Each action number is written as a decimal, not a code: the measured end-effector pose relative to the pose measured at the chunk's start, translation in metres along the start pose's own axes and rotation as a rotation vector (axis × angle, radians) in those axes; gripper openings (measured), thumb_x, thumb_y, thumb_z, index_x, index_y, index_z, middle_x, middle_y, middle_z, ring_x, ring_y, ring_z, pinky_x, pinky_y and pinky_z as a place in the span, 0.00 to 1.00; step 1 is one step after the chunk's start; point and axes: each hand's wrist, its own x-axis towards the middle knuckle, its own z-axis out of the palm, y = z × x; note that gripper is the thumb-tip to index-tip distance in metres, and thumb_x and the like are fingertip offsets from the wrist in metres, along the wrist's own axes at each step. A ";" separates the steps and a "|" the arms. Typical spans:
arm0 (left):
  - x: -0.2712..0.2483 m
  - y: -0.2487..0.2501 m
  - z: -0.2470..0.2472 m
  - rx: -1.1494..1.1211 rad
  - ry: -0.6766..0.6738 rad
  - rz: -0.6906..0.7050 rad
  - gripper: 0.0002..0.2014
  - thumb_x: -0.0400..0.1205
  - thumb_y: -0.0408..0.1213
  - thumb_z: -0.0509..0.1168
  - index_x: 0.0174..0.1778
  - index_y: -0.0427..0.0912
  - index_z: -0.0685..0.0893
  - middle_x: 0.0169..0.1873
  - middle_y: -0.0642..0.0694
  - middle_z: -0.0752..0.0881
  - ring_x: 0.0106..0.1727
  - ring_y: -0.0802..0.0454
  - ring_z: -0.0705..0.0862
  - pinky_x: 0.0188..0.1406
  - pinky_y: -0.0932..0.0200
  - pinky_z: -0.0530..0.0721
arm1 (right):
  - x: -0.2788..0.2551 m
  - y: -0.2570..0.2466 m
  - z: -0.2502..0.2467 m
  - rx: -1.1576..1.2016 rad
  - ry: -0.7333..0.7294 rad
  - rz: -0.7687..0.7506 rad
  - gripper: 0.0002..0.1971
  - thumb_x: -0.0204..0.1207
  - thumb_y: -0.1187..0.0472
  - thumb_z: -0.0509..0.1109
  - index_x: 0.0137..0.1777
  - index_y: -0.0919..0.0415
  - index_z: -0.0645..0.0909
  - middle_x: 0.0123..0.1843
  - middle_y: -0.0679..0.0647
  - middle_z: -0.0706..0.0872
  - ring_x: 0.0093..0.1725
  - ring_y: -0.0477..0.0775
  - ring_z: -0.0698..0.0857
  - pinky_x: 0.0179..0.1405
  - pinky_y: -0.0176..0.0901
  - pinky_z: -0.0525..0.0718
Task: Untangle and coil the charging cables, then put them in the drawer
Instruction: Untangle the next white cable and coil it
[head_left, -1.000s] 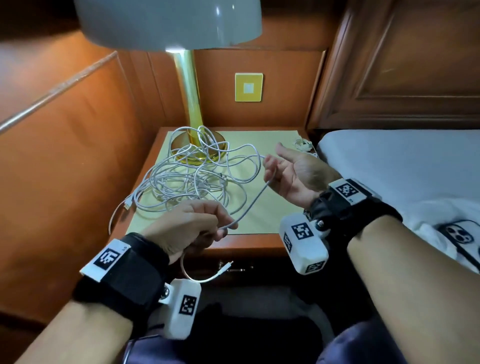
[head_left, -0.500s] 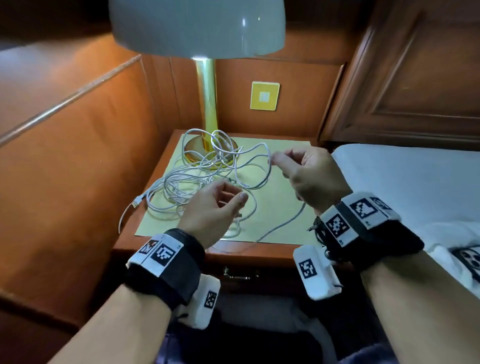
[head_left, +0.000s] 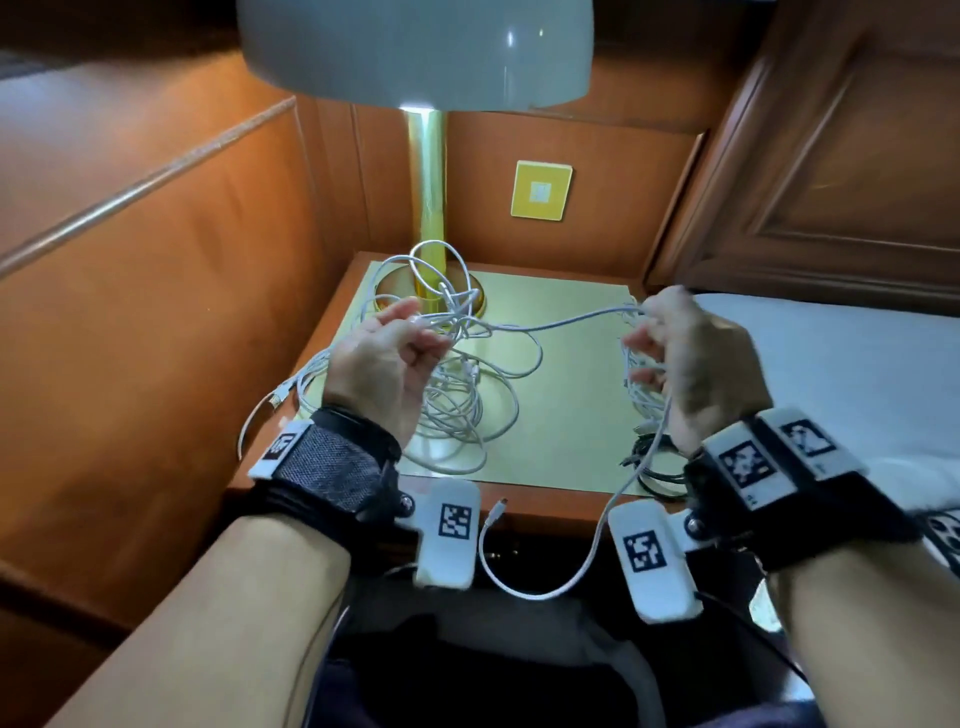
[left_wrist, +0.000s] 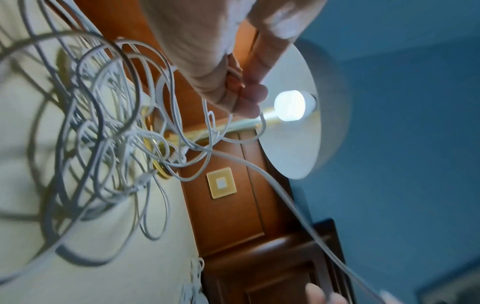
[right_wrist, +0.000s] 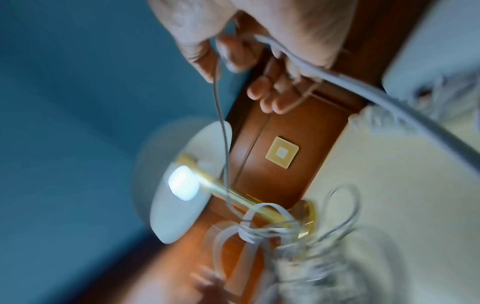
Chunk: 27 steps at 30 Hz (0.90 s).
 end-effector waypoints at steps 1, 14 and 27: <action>0.003 0.003 -0.004 -0.006 0.045 0.040 0.08 0.86 0.20 0.56 0.52 0.35 0.78 0.29 0.44 0.79 0.29 0.53 0.82 0.39 0.61 0.89 | 0.002 -0.003 -0.003 0.225 0.029 0.069 0.10 0.71 0.51 0.71 0.35 0.56 0.81 0.37 0.52 0.88 0.43 0.51 0.89 0.44 0.49 0.86; 0.020 0.003 -0.026 0.175 0.186 0.136 0.08 0.86 0.21 0.61 0.58 0.35 0.76 0.50 0.34 0.86 0.43 0.48 0.91 0.48 0.56 0.91 | -0.031 0.017 0.024 -0.797 -0.610 0.066 0.33 0.65 0.38 0.82 0.68 0.52 0.82 0.54 0.52 0.88 0.34 0.44 0.81 0.34 0.38 0.76; 0.008 0.005 -0.068 0.721 0.017 0.103 0.04 0.87 0.38 0.67 0.49 0.43 0.84 0.44 0.44 0.93 0.45 0.50 0.92 0.43 0.55 0.89 | -0.008 0.067 0.098 -1.176 -0.741 -0.110 0.34 0.76 0.53 0.78 0.80 0.60 0.71 0.71 0.57 0.84 0.67 0.59 0.84 0.64 0.47 0.82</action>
